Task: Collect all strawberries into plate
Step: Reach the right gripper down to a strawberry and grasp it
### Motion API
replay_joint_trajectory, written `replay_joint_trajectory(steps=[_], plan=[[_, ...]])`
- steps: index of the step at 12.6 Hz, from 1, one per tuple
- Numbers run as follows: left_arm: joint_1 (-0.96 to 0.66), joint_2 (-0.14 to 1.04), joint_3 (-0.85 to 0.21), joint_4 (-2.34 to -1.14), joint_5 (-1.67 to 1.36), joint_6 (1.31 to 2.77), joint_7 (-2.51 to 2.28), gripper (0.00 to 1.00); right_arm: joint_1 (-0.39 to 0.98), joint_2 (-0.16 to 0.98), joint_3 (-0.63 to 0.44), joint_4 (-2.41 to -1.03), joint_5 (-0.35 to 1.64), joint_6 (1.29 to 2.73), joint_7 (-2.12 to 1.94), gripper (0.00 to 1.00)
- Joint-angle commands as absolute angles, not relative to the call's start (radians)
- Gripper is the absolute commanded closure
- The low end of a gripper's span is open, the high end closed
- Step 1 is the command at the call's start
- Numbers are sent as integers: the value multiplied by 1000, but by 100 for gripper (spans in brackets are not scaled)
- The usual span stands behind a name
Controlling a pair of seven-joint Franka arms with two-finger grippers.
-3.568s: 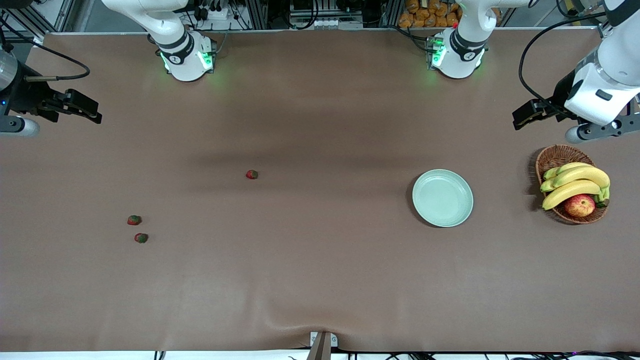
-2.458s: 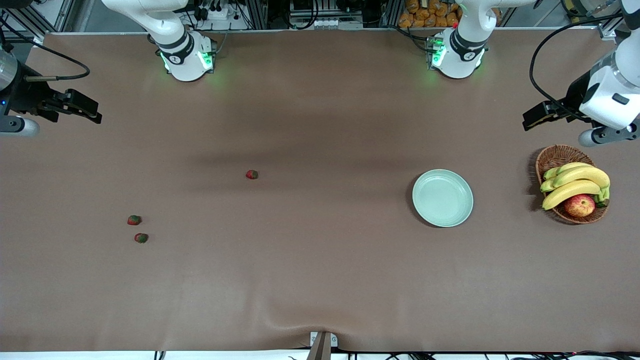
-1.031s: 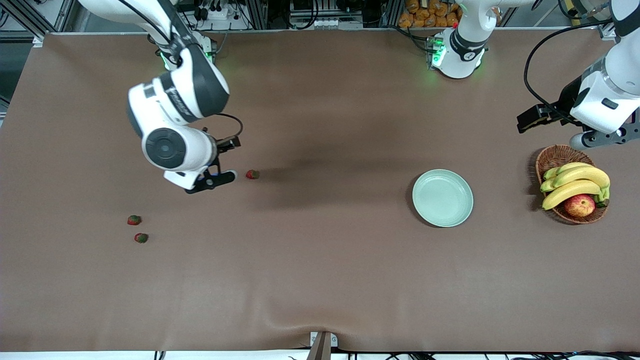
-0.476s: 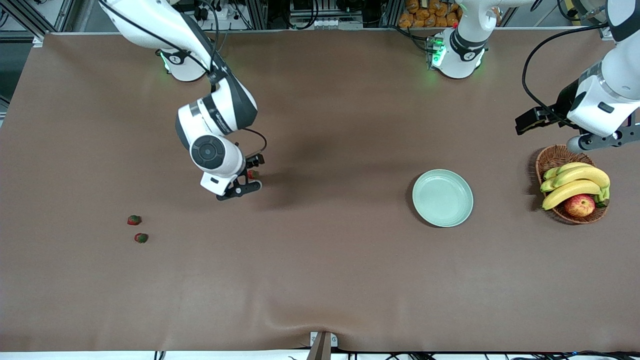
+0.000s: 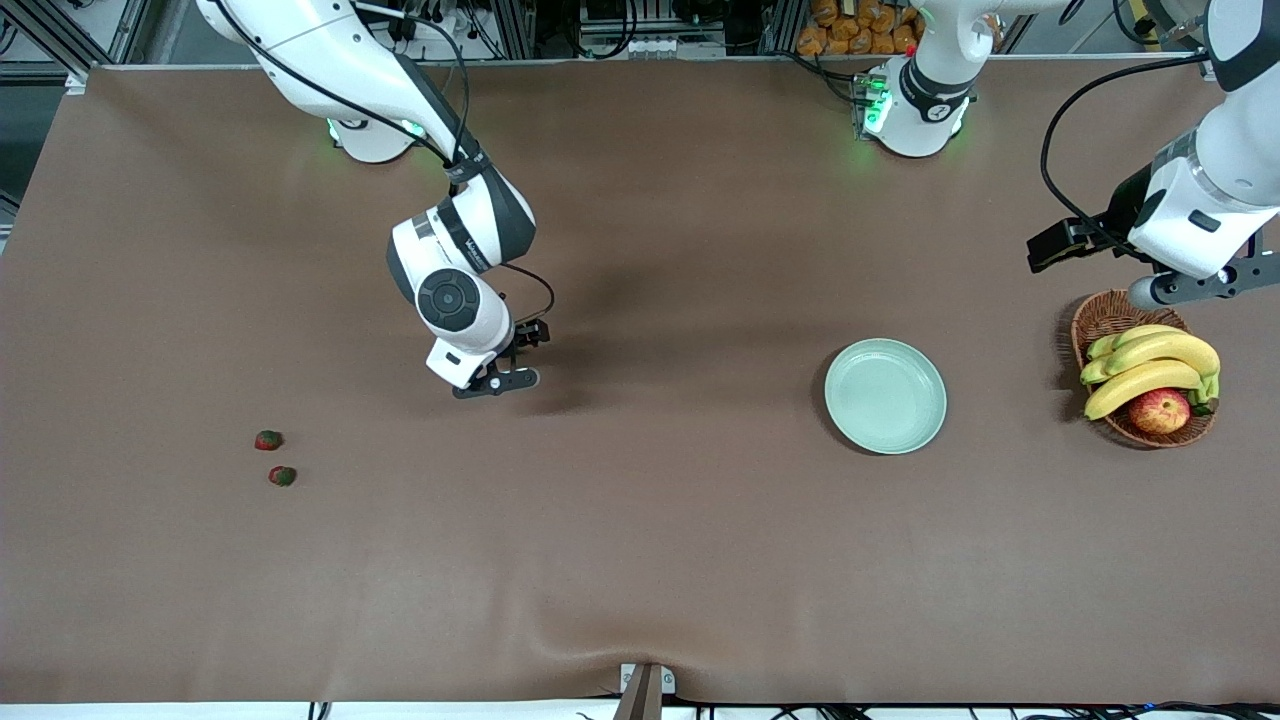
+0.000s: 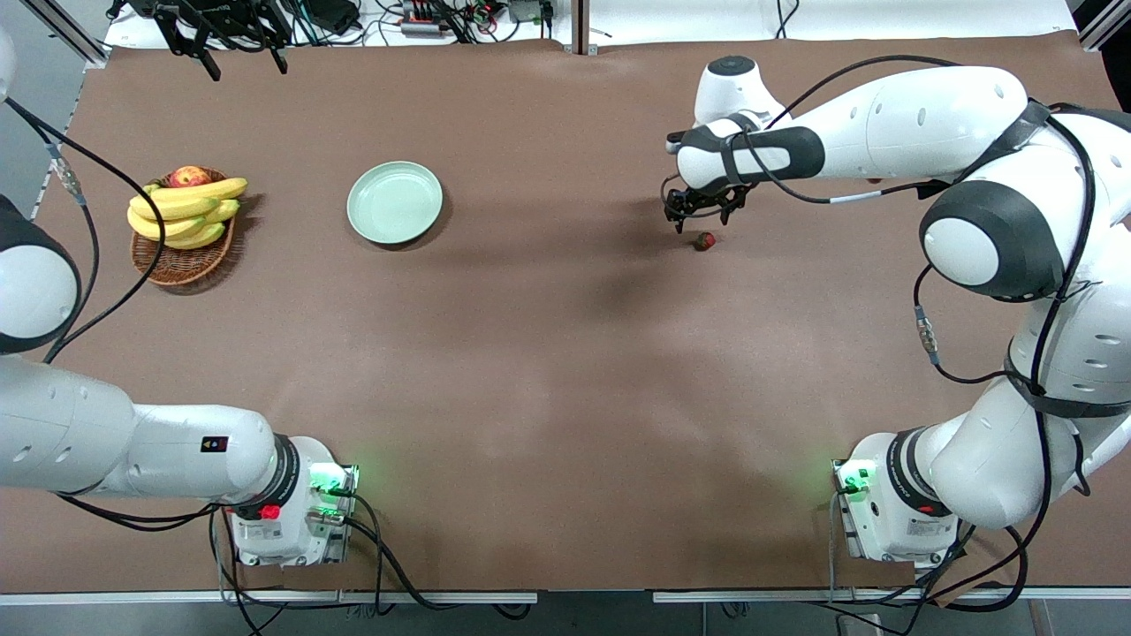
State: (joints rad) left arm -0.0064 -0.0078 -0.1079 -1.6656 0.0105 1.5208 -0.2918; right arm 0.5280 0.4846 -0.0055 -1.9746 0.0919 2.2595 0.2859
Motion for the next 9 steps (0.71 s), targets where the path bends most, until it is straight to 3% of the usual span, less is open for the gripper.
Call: replay_joint_trajectory(steps=[1,9], plan=[[3,-17,-110,-1681,-11,1536,-265,0,520,482,-9,-2016,101,2293,320,0],[0,-17,-110,-1700,-11,1546,-265,0,508,523,-11,-2019,101,2342,356,0]])
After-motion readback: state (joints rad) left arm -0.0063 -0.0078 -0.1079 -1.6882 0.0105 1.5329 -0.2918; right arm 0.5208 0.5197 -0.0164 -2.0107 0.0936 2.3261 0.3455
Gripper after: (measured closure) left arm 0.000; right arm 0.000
